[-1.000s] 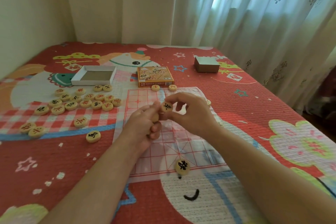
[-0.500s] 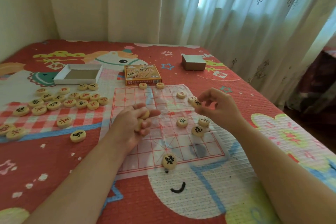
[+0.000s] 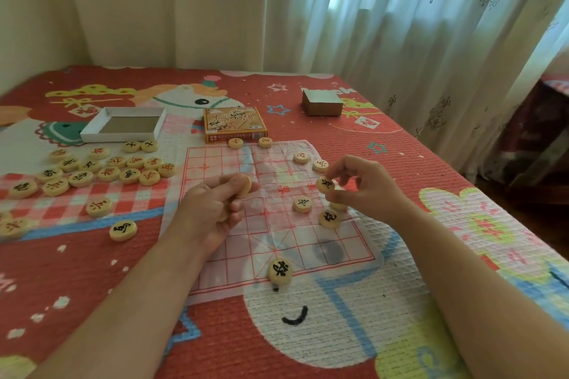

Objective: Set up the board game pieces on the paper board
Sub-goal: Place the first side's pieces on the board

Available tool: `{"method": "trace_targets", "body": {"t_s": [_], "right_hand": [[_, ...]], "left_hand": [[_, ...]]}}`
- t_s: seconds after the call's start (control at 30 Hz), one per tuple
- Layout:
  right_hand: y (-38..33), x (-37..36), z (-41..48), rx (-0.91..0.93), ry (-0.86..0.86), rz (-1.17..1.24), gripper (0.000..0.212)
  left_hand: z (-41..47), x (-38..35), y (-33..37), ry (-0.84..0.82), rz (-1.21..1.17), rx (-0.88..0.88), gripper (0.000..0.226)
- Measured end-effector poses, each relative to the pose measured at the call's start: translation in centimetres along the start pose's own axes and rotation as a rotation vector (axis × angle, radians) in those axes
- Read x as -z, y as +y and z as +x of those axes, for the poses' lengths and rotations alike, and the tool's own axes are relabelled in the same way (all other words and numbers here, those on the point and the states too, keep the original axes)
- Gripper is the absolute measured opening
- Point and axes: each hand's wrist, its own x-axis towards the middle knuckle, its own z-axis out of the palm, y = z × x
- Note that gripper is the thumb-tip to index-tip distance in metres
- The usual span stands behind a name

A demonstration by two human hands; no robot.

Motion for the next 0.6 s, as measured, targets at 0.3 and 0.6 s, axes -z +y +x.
{"method": "trace_targets", "body": {"t_s": [0.3, 0.6], "right_hand": [[-3.5, -4.5, 1.0, 0.099, -0.167, -0.257, 0.018], [-4.7, -6.2, 1.0, 0.162, -0.240, -0.404, 0.018]], "left_hand": [[0.2, 0.4, 0.4, 0.139, -0.115, -0.054, 0.006], [0.3, 0.4, 0.3, 0.139, -0.112, -0.052, 0.005]]}}
